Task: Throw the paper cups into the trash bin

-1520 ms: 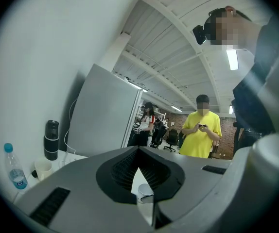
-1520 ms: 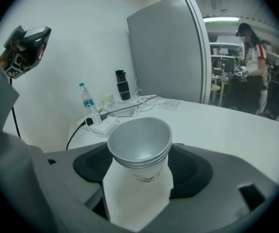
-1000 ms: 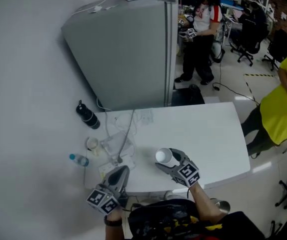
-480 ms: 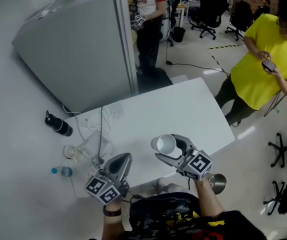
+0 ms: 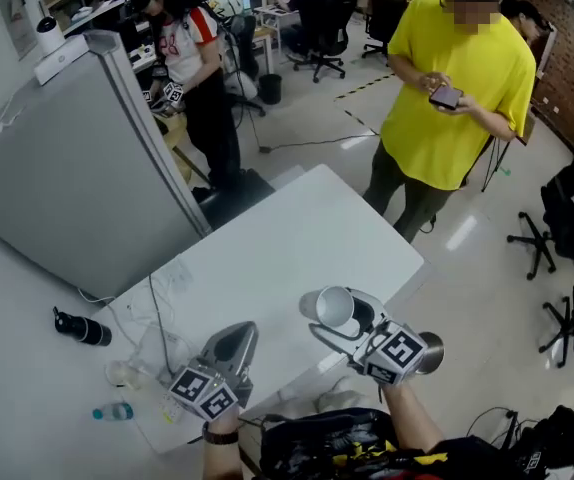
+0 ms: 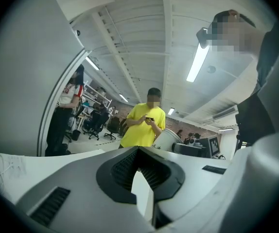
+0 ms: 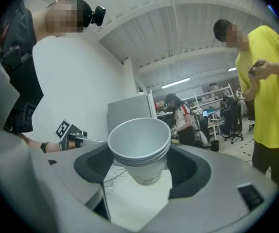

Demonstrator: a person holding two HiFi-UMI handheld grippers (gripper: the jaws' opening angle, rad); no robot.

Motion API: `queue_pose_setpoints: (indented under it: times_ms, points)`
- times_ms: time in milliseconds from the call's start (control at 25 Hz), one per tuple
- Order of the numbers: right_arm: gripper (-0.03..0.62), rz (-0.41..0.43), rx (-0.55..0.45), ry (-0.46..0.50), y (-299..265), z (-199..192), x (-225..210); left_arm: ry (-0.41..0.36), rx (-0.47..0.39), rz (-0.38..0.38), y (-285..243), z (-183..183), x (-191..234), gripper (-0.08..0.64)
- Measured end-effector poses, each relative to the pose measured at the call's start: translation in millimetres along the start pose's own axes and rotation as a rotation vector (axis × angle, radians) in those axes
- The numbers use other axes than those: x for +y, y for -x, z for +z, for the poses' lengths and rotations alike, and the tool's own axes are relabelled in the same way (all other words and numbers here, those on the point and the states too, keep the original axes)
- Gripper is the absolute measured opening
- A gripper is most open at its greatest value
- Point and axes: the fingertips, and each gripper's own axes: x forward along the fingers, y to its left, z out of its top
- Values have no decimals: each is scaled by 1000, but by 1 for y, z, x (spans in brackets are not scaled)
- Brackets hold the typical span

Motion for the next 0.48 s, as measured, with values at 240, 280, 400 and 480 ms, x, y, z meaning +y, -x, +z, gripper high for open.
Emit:
queue_pose_setpoints:
  times_ms: [240, 280, 400, 480]
  points:
    - [354, -60, -86, 23, 59, 30, -37, -50, 20, -60, -66, 5, -44, 0]
    - [356, -70, -93, 20, 71, 31, -45, -61, 25, -68, -77, 5, -53, 0]
    - [356, -111, -99, -32, 107, 30, -66, -80, 37, -97, -107, 3, -81, 0]
    - [356, -153, -112, -47, 130, 31, -82, -91, 50, -127, -127, -1, -98, 0]
